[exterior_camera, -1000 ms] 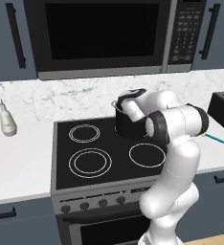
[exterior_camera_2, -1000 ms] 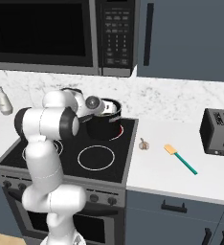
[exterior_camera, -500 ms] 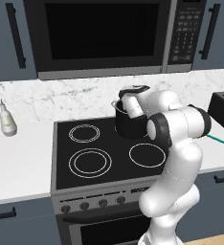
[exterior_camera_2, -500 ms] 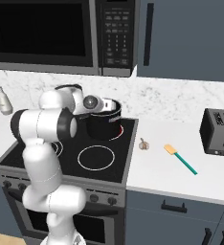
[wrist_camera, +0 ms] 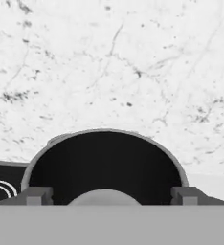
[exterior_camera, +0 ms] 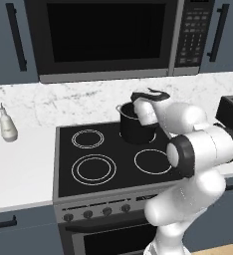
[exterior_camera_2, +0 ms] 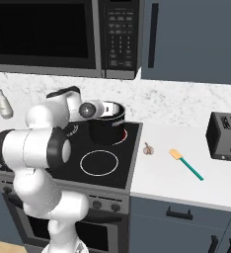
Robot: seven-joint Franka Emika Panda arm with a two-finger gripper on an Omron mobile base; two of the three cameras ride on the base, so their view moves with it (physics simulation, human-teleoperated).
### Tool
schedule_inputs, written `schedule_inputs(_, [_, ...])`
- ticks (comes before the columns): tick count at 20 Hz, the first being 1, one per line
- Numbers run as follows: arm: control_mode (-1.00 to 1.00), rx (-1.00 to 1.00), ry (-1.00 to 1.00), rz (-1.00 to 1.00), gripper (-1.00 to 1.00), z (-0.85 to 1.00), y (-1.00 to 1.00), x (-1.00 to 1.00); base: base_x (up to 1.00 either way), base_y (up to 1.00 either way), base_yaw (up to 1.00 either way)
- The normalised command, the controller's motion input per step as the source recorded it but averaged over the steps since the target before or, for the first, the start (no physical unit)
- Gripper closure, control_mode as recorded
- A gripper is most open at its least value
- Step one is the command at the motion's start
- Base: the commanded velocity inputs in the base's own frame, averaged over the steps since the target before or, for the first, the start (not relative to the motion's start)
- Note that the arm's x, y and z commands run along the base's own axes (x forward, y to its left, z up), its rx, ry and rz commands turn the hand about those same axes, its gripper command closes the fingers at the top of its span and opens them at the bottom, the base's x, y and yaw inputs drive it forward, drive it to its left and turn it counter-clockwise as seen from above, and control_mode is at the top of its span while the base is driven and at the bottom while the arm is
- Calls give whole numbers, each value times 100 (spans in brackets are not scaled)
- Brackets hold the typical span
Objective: Put the lemon and garlic in the pot. Retrieve the spatula and lightly stir the vegetables in the pot.
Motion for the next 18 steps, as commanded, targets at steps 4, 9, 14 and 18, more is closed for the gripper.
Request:
schedule_inputs(4, [-100, 1, 6, 0, -100, 100, -59, -99, 0, 0, 0])
schedule_inputs(9, [-100, 3, 21, -5, -100, 100, -78, -72, 0, 0, 0])
schedule_inputs(14, [-100, 7, 35, -8, -100, 100, -95, -39, 0, 0, 0])
schedule_inputs(18, [-100, 12, 39, -8, -100, 100, -84, -17, 0, 0, 0])
